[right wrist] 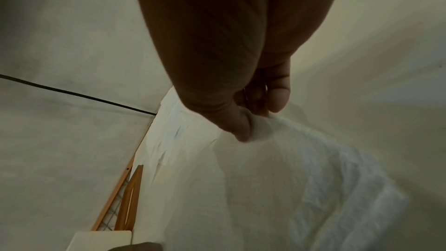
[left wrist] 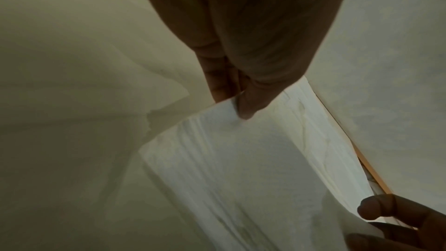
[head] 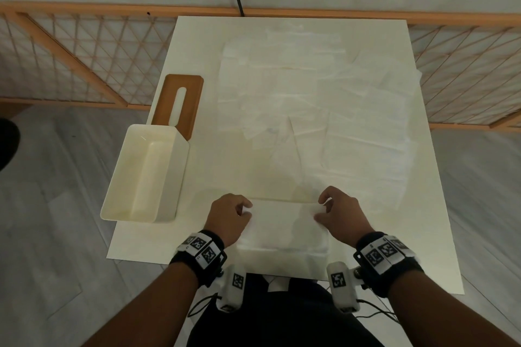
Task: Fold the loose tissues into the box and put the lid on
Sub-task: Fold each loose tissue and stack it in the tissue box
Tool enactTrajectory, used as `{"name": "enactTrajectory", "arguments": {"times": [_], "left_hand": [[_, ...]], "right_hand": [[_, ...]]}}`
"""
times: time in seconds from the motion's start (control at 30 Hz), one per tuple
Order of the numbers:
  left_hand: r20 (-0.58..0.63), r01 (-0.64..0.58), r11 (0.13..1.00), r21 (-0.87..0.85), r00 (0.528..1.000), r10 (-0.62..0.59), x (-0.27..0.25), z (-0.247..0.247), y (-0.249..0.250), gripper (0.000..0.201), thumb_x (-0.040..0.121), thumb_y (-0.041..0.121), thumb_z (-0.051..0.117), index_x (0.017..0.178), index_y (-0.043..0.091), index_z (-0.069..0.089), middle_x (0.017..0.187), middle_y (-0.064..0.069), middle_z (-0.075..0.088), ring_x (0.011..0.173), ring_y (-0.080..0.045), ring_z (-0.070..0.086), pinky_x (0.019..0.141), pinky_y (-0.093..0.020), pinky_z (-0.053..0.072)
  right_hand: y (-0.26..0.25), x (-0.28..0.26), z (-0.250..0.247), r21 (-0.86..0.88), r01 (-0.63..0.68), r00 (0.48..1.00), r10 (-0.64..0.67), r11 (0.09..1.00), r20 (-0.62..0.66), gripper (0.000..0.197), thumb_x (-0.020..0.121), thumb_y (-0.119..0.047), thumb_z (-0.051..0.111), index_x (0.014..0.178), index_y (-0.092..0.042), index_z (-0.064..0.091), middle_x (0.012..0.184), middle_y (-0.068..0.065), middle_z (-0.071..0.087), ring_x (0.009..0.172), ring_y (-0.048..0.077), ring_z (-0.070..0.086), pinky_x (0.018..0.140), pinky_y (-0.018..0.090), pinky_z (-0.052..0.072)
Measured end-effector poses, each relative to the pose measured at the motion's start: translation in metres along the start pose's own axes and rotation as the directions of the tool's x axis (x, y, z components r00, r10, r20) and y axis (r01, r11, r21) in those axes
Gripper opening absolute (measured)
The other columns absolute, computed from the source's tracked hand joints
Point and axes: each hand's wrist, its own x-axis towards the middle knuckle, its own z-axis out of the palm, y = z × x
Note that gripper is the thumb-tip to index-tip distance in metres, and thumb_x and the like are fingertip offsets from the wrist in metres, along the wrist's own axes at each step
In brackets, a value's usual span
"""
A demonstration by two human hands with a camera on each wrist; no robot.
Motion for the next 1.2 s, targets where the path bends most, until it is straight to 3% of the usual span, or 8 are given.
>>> {"name": "enactTrajectory", "arguments": {"times": [0.17,0.33,0.53,0.77,0.83,0.9,1.07,1.2], "left_hand": [[0.032,0.009,0.999,0.046,0.999,-0.01,0.002,0.004,-0.005,0.016,0.081,0.009,0.073,0.085,0.024,0.068,0.092,0.004,0.061,0.079,-0.009,0.058,0.077,-0.013,0.043],[-0.031,0.041,0.996,0.082,0.999,-0.039,0.03,-0.017,0.0,0.019,0.076,0.008,0.072,0.074,0.024,0.062,0.095,-0.002,0.059,0.086,-0.018,0.057,0.081,-0.026,0.044],[-0.245,0.262,0.965,-0.03,0.934,-0.261,0.123,-0.065,0.026,0.026,0.086,0.019,0.067,0.109,0.009,0.062,0.113,-0.007,0.064,0.103,-0.026,0.058,0.087,-0.03,0.046],[-0.215,0.441,0.898,0.009,0.877,-0.429,0.203,-0.079,0.045,0.066,0.091,0.036,0.065,0.141,0.001,0.04,0.146,-0.014,0.048,0.132,-0.031,0.048,0.106,-0.036,0.039],[-0.229,0.461,0.887,0.015,0.865,-0.445,0.212,-0.079,0.049,0.042,0.09,0.033,0.069,0.111,-0.001,0.054,0.134,-0.012,0.056,0.129,-0.03,0.051,0.1,-0.034,0.041],[-0.218,0.478,0.876,-0.068,0.85,-0.48,0.22,-0.078,0.047,0.039,0.088,0.025,0.071,0.069,0.016,0.037,0.126,-0.012,0.061,0.117,-0.03,0.058,0.087,-0.034,0.043],[-0.06,0.517,0.751,-0.411,0.806,-0.588,0.218,-0.091,0.054,0.016,0.075,0.025,0.062,0.072,0.013,0.052,0.096,-0.013,0.069,0.074,-0.026,0.059,0.066,-0.032,0.05],[-0.048,0.325,0.605,-0.727,0.855,-0.517,0.182,-0.114,0.09,0.025,0.092,0.001,0.051,0.076,0.018,0.042,0.082,-0.002,0.049,0.066,-0.014,0.051,0.04,-0.015,0.047]], "right_hand": [[0.002,0.003,0.003,-0.042,-0.013,1.0,0.013,0.999,0.005,0.024,0.075,-0.008,0.075,0.09,-0.017,0.058,0.069,0.0,0.06,0.066,0.017,0.055,0.053,0.014,0.039],[-0.002,0.005,0.0,-0.087,0.025,0.999,-0.028,0.996,-0.031,0.027,0.075,-0.013,0.077,0.091,-0.02,0.056,0.079,-0.006,0.056,0.075,0.013,0.052,0.06,0.015,0.034],[-0.026,0.01,-0.02,-0.029,0.069,0.994,-0.071,0.997,-0.082,0.024,0.076,-0.019,0.08,0.089,-0.021,0.061,0.083,-0.005,0.059,0.072,0.004,0.051,0.06,0.011,0.035],[-0.043,0.01,-0.031,0.048,0.091,0.992,-0.086,0.995,-0.094,0.018,0.078,-0.019,0.08,0.085,-0.021,0.063,0.073,-0.007,0.062,0.062,0.0,0.052,0.06,0.01,0.04],[-0.043,0.01,-0.033,0.063,0.08,0.993,-0.074,0.995,-0.097,0.017,0.079,-0.018,0.079,0.084,-0.022,0.063,0.072,-0.008,0.062,0.063,-0.003,0.052,0.059,0.009,0.04],[-0.041,0.011,-0.037,0.066,0.069,0.994,-0.063,0.995,-0.092,0.017,0.08,-0.019,0.079,0.083,-0.022,0.063,0.071,-0.008,0.062,0.063,-0.004,0.052,0.059,0.009,0.04],[-0.043,0.016,-0.048,0.121,0.048,0.996,-0.038,0.992,-0.078,0.015,0.08,-0.018,0.079,0.082,-0.022,0.064,0.068,-0.008,0.061,0.058,-0.001,0.05,0.058,0.011,0.042],[-0.054,0.024,-0.054,0.229,0.044,0.998,-0.031,0.972,-0.058,0.014,0.079,-0.021,0.08,0.082,-0.021,0.067,0.068,-0.002,0.063,0.056,-0.001,0.051,0.056,0.011,0.042]]}}
